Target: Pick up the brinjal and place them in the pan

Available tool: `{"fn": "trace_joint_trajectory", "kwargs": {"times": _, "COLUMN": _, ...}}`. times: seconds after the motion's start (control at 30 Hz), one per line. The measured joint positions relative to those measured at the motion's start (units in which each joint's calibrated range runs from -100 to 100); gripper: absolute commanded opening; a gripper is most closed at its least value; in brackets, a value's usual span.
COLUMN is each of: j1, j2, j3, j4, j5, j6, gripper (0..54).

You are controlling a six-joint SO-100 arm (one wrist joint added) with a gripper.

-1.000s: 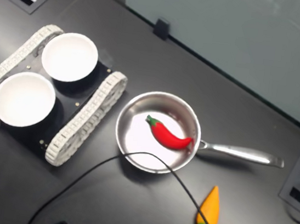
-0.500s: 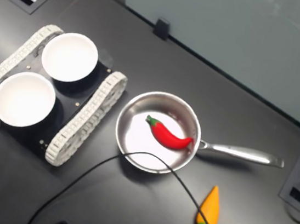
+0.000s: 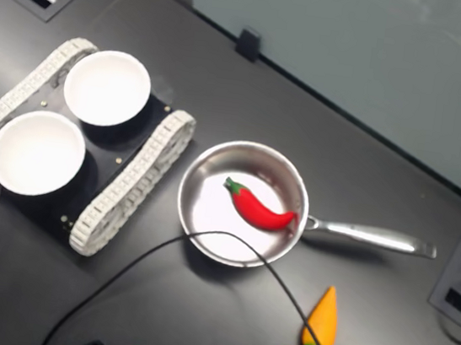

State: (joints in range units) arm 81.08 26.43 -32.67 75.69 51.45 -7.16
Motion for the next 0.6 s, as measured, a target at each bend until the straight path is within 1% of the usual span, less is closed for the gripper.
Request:
{"fn": "trace_joint_trajectory", "kwargs": {"times": 0.23, "j1": -1.43, "j2": 0.0, "j3": 0.0, "j4": 2.38, "j5": 0.15, "j6": 0.0, "gripper": 36.4}}
{"fn": "trace_joint_trajectory", "kwargs": {"times": 0.4, "j1": -2.53, "j2": 0.0, "j3": 0.0, "j4": 4.59, "j5": 1.86, "j6": 0.0, "gripper": 36.3}}
{"fn": "trace_joint_trajectory", "kwargs": {"times": 0.6, "j1": -2.53, "j2": 0.0, "j3": 0.0, "j4": 4.59, "j5": 2.54, "j6": 0.0, "gripper": 36.2}}
